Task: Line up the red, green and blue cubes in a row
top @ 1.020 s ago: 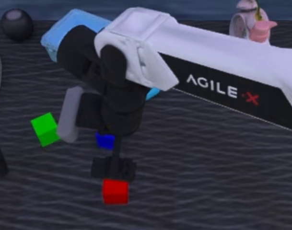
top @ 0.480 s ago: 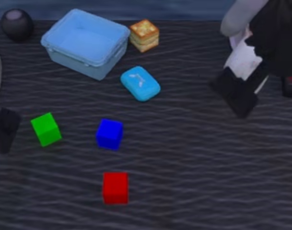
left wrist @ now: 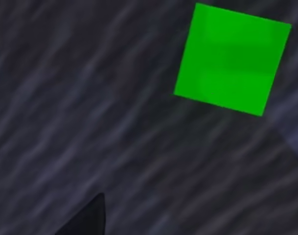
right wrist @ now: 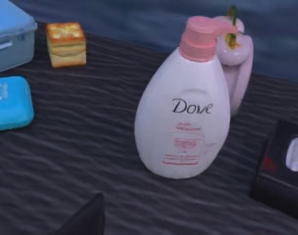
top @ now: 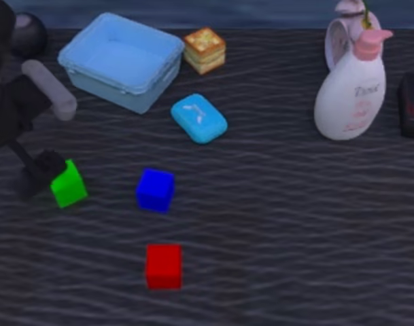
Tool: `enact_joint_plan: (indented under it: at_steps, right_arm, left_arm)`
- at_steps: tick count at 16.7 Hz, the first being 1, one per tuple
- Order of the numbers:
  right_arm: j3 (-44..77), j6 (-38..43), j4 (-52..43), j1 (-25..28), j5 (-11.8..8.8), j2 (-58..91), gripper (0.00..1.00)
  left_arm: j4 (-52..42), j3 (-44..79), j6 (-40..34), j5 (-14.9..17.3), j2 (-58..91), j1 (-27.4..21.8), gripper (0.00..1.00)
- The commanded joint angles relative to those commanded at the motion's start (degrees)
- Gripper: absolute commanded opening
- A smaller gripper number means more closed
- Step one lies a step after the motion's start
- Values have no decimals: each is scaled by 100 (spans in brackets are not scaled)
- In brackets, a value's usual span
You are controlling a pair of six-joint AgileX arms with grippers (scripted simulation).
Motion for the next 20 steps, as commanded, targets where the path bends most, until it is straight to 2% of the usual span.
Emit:
enact_joint_plan:
  at_steps: [4, 7, 15, 20]
  right_arm:
    - [-1660, 396, 1003, -683, 148, -1745, 100]
    - [-2376, 578, 1484, -984, 236, -2516, 100]
    - [-2580, 634, 1627, -1071, 265, -2736, 100]
    - [-2580, 634, 1627, -1071, 265, -2736, 100]
  left_arm:
    - [-738, 1146, 623, 16, 1342, -111, 100]
    - [-1039, 1705, 905, 33, 1914, -157, 100]
    - [-1109, 1889, 1001, 42, 2123, -149, 100]
    - [-220, 1361, 1006, 46, 2448, -162, 100]
